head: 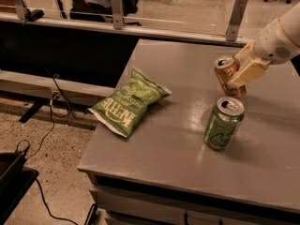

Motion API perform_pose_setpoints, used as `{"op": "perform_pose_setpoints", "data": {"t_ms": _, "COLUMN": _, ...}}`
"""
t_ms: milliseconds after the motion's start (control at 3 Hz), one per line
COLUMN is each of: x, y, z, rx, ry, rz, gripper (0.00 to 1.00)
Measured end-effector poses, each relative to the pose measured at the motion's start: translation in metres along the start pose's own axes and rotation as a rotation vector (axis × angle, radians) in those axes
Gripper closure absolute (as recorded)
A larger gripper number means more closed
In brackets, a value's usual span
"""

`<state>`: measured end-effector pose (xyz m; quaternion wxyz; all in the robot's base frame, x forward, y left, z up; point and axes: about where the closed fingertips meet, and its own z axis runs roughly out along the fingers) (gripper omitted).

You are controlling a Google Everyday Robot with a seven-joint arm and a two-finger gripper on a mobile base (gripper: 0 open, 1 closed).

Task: Knock orange can over

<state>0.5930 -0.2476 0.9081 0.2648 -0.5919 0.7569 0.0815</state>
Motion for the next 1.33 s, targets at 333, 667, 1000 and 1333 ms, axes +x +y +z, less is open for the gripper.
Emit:
{"op": "perform_pose_setpoints", "data": {"t_ms": 333, "x": 0.006, "y": 0.025, "z": 0.002, "rx": -0.034, "ry": 0.152, "rz": -0.035, "gripper": 0.24}}
{"op": "perform_pose_setpoints", "data": {"t_ms": 667, "x": 0.003, "y": 0.039, "z": 0.009, "rx": -0.094, "ry": 0.219, "rz": -0.076, "gripper": 0.02}}
{"op": "perform_pose_setpoints", "data": {"t_ms": 1000, "x": -0.004, "y": 0.045, "z": 0.017, "rx": -0.132, "ry": 0.214, "rz": -0.099, "gripper": 0.0}}
{"op": "perform_pose_setpoints", "data": {"t_ms": 1333, "x": -0.004, "y": 0.045, "z": 0.017, "rx": -0.132, "ry": 0.214, "rz": -0.099, "gripper": 0.0}}
